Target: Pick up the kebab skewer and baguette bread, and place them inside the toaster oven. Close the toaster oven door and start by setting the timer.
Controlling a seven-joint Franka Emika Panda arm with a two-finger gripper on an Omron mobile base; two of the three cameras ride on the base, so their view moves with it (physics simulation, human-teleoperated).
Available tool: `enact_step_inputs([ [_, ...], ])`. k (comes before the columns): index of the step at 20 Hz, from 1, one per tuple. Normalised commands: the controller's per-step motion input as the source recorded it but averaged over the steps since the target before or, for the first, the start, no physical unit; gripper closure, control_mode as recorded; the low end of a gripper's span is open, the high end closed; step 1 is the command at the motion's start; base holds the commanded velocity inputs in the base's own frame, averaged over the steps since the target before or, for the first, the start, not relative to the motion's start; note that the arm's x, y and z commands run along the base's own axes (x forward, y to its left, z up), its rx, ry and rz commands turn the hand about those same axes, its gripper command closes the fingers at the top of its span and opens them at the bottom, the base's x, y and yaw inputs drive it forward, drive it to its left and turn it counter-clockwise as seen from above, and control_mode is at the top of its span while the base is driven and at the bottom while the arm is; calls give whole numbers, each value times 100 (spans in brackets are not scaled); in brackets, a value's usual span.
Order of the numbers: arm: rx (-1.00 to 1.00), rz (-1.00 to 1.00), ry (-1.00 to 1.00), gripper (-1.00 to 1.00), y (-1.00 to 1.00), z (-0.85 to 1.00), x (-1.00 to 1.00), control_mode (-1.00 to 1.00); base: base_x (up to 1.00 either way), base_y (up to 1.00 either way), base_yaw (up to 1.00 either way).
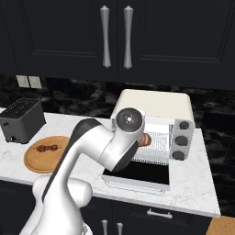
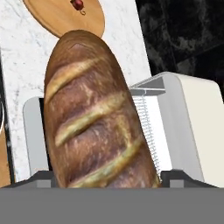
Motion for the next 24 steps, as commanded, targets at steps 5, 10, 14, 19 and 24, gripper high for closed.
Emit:
enact_step_inputs([
  [5, -1, 0, 0, 100, 1, -3, 59, -100, 0, 0, 0],
  [10, 0, 0, 0, 100, -13, -27, 39, -100, 0, 0, 0],
  [14, 0, 0, 0, 100, -13, -47, 21, -100, 0, 0, 0],
  [19, 0, 0, 0, 100, -10, -43, 20, -100, 0, 0, 0],
  [24, 0, 0, 0, 100, 0, -15, 28, -100, 0, 0, 0],
])
